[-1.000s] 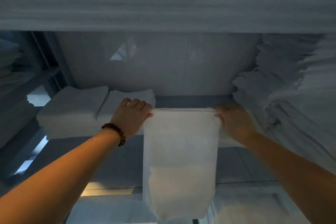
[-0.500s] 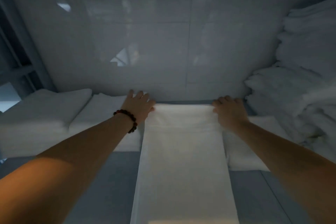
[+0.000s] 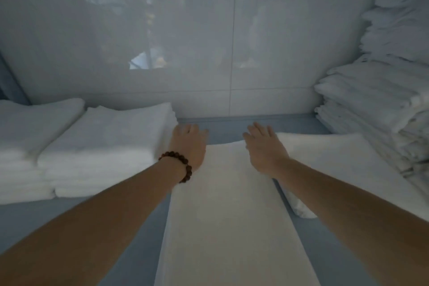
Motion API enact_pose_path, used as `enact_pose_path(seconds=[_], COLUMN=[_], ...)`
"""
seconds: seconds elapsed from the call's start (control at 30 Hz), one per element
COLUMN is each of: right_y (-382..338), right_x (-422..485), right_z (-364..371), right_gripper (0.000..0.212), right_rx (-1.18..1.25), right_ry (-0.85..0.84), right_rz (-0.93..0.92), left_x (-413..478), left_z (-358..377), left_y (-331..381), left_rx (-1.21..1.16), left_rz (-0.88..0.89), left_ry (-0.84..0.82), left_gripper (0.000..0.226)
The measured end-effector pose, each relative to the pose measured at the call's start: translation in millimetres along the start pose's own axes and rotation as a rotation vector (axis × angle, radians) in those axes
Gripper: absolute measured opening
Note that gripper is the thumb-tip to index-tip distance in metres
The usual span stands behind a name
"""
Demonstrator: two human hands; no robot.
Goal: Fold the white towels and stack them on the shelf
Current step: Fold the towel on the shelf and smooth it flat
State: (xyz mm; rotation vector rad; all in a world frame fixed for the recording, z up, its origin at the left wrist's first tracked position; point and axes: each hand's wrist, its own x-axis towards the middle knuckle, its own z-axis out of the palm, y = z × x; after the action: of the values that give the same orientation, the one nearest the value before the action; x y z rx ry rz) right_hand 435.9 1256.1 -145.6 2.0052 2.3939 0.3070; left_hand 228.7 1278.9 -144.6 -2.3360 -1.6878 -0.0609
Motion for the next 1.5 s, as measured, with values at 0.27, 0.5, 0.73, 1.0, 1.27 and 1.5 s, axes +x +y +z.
enact_pose_path(seconds=[0.27, 0.5, 0.73, 1.0, 1.27, 1.5], right_y=[-57, -52, -59, -67, -83, -84], right_x=[-68, -25, -37, -154, -247, -279], right_z=[63, 80, 67, 37, 11, -6], right_gripper=[0.056, 0.054, 0.053, 0.057, 0.056, 0.096], right_rx=[0.246, 0.220, 0.256, 0.254, 0.284, 0.274], right_ry=[-0.225, -0.082, -0.167, -0.320, -0.438, -0.489], right_rz=[0.032, 0.061, 0.071, -0.070, -0.071, -0.166], left_x=[-82, -34, -37, -160, -278, -317], left_z=[69, 95, 71, 27, -11, -25], left_y=[59, 41, 29, 22, 20, 31], left_rx=[-0.311, -0.256, -0.226, -0.356, -0.739, -0.896], left_rz=[0.025, 0.033, 0.140, 0.342, 0.006, -0.269], left_ry=[-0.273, -0.178, -0.350, -0.497, -0.403, -0.274], left_gripper=[0.056, 0.056, 0.057, 0.056, 0.047, 0.064])
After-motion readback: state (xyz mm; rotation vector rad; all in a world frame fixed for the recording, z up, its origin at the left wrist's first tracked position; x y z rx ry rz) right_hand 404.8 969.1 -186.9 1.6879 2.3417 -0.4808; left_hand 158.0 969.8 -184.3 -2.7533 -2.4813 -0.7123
